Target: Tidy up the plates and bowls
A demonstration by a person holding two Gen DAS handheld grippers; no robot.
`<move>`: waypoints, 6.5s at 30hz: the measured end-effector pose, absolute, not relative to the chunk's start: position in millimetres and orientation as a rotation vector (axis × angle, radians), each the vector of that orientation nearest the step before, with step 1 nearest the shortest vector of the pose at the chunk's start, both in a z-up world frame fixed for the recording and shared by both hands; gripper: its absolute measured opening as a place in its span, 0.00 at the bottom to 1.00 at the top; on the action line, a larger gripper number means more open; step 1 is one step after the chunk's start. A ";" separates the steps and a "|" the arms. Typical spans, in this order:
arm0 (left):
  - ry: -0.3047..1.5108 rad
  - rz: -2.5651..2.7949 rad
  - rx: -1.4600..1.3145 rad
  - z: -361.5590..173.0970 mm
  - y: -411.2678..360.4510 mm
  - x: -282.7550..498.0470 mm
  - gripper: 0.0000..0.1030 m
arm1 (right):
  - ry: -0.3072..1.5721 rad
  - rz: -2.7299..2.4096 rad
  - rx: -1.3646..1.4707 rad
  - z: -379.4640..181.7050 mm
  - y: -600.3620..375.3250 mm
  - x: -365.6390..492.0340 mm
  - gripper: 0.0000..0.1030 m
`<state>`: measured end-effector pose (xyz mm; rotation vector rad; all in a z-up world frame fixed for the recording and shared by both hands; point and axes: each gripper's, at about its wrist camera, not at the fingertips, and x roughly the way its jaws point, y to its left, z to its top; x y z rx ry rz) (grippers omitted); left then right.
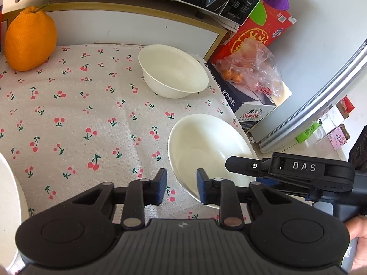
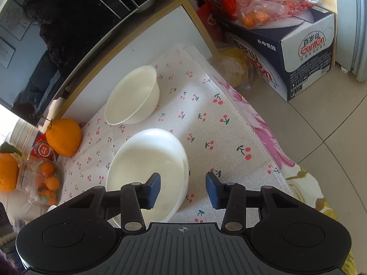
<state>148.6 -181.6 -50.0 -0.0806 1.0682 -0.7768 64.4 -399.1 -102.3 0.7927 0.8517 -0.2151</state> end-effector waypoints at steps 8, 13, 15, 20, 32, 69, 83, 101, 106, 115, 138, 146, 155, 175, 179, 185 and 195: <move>1.060 -0.781 -0.069 -52.7 -184.3 147.0 0.13 | 0.870 -0.197 0.795 -110.3 -394.0 68.8 0.24; 1.051 -0.780 -0.059 -51.8 -186.1 145.4 0.12 | 0.869 -0.206 0.782 -109.3 -390.1 70.0 0.20; 1.048 -0.780 -0.057 -50.6 -186.3 144.7 0.12 | 0.867 -0.212 0.783 -108.4 -389.8 69.8 0.20; 1.038 -0.773 -0.055 -44.7 -183.7 141.6 0.12 | 0.848 -0.205 0.785 -100.0 -389.6 67.4 0.20; 1.001 -0.762 -0.068 -14.6 -172.3 127.4 0.12 | 0.823 -0.195 0.779 -67.0 -382.1 61.5 0.20; 0.876 -0.583 -0.205 36.4 -45.3 115.2 0.12 | 0.764 0.033 0.706 -4.2 -261.9 92.8 0.21; 0.915 -0.485 -0.199 25.2 -2.3 126.0 0.12 | 0.835 0.068 0.680 -19.0 -210.5 119.4 0.21; 1.021 -0.388 -0.121 -5.2 12.1 136.5 0.13 | 0.951 0.057 0.664 -51.2 -178.0 137.3 0.23; 1.020 -0.385 -0.112 -4.7 10.7 135.7 0.14 | 0.959 0.059 0.663 -53.0 -177.1 137.1 0.24; 1.029 -0.372 -0.101 -6.2 8.1 138.4 0.14 | 0.959 0.070 0.657 -52.2 -176.9 138.7 0.24; 1.085 -0.344 -0.091 -15.7 7.3 139.2 0.17 | 0.936 0.063 0.674 -47.6 -185.1 136.6 0.24; 1.079 -0.337 -0.091 -14.6 6.8 138.9 0.24 | 0.914 0.061 0.690 -42.2 -191.9 135.1 0.24; 1.074 -0.342 -0.102 -11.7 6.2 138.0 0.72 | 0.911 0.068 0.734 -39.1 -197.9 133.2 0.48; 1.024 -0.352 -0.116 15.2 -16.8 135.9 1.00 | 0.785 -0.026 0.706 -5.6 -260.3 111.9 0.87; 0.997 -0.355 -0.134 23.9 -28.3 143.7 1.00 | 0.760 -0.050 0.705 3.8 -285.0 116.8 0.88; 0.980 -0.369 -0.152 35.5 -54.0 164.7 1.00 | 0.711 -0.076 0.754 14.7 -319.6 130.7 0.88; 0.929 -0.443 -0.029 41.7 -119.1 200.3 1.00 | 0.651 -0.073 0.867 -15.3 -372.1 153.4 0.91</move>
